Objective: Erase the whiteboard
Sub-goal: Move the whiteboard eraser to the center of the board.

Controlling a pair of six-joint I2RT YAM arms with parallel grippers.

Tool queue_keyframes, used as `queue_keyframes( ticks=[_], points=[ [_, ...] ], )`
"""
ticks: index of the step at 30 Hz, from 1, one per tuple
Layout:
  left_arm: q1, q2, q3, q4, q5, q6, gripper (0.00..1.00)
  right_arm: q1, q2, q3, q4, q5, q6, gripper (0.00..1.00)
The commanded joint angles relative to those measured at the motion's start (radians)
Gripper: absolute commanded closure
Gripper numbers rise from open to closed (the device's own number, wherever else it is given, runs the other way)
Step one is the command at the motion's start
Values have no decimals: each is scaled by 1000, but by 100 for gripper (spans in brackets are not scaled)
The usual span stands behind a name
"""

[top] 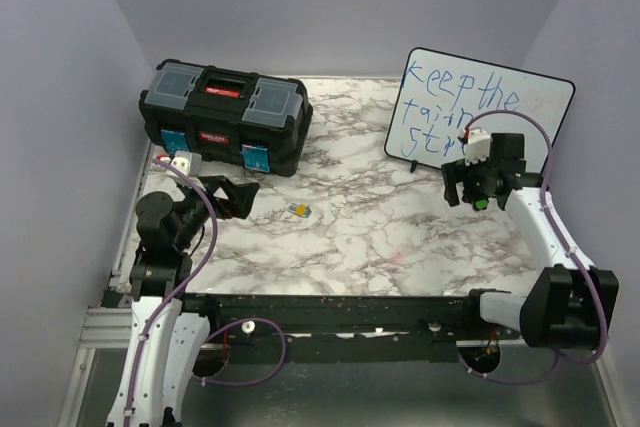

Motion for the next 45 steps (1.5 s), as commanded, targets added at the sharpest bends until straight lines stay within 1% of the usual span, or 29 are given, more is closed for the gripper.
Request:
queue_keyframes(
  ticks=[1, 4, 7, 10, 12, 18, 22, 26, 29, 30, 33, 35, 38, 40, 42, 43, 45],
  points=[
    [-17, -37, -5, -2, 10, 2, 1, -20, 90, 36, -4, 47, 9, 5],
    [-17, -45, -1, -2, 11, 3, 1, -21, 149, 66, -4, 92, 15, 11],
    [-17, -47, -1, -4, 11, 3, 1, -50, 179, 75, 12, 133, 9, 18],
    [-17, -44, 0, -5, 12, 3, 1, -117, 227, 83, 21, 110, -7, 24],
    [-18, -38, -1, -3, 14, 2, 1, -139, 259, 81, 39, 89, -32, 26],
    [-24, -27, -3, 0, 26, -3, 1, -141, 376, 86, 114, 78, -59, 34],
    [-25, -31, -2, -3, 21, -1, 1, -144, 442, 111, 132, 81, -67, 42],
    [-25, -28, 1, -7, 20, 2, 1, -147, 456, 111, 119, 37, -82, 55],
    [-25, -23, 3, -6, 25, 0, 1, -145, 446, 96, 103, -25, -97, 56],
    [-25, -22, 3, -6, 26, 0, 1, -145, 441, 92, 98, -44, -98, 58],
    [-25, -16, 2, -3, 31, -3, 1, -143, 434, 92, 75, -89, -95, 75],
    [-25, -14, 1, -2, 33, -4, 1, -136, 429, 92, 58, -126, -94, 80],
    [-26, -8, 1, 0, 40, -6, 1, -76, 418, 102, 19, -161, -99, 82],
    [-25, -3, 0, 5, 48, -9, 1, 5, 401, 102, 9, -175, -90, 83],
    [-26, 6, -2, 10, 59, -13, 1, 127, 395, 110, 12, -163, -55, 87],
    [-25, 12, -3, 13, 66, -15, 1, 190, 399, 119, 26, -157, -19, 92],
    [-26, 20, -3, 16, 74, -15, 1, 309, 421, 155, 46, -134, 46, 95]
  ],
)
